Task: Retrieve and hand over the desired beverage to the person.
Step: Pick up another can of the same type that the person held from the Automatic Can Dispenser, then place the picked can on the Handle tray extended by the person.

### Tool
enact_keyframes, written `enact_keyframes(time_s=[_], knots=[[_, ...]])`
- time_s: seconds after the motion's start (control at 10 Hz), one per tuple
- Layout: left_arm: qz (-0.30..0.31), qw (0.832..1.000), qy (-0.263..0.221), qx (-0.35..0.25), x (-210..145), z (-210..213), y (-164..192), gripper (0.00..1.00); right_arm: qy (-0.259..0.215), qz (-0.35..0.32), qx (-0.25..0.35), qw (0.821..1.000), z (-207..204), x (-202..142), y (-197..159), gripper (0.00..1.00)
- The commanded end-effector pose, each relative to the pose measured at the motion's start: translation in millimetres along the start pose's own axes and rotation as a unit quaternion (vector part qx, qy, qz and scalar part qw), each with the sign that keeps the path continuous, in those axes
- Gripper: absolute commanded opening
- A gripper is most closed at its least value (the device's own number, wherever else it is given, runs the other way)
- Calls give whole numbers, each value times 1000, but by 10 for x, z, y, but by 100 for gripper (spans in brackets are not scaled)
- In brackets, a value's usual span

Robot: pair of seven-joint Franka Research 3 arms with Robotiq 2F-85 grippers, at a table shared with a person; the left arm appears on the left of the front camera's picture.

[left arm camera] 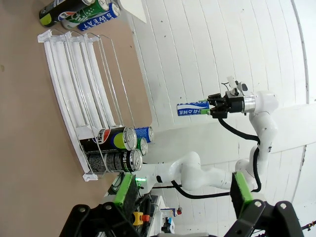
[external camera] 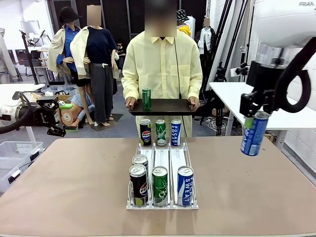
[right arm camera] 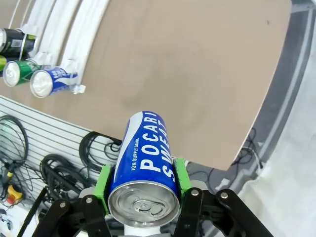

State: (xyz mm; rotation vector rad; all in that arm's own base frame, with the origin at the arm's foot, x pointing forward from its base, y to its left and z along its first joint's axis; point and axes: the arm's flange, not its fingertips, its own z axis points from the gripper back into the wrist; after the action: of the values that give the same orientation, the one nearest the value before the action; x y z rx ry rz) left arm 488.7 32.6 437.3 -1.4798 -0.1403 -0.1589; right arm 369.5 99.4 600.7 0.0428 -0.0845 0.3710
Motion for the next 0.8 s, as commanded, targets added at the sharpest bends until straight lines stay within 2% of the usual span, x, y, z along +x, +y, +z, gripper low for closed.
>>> enact_keyframes(time_s=[0.0,0.2,0.7], knots=[[-1,1000,-1,0,2,9,-11,100,5,11,-1,1000,-49,-92,-186,0],[-1,1000,-1,0,2,9,-11,100,2,16,-4,1000,-88,-117,-276,0],[-1,1000,-1,0,2,9,-11,100,4,0,8,1000,-53,-73,-227,0]])
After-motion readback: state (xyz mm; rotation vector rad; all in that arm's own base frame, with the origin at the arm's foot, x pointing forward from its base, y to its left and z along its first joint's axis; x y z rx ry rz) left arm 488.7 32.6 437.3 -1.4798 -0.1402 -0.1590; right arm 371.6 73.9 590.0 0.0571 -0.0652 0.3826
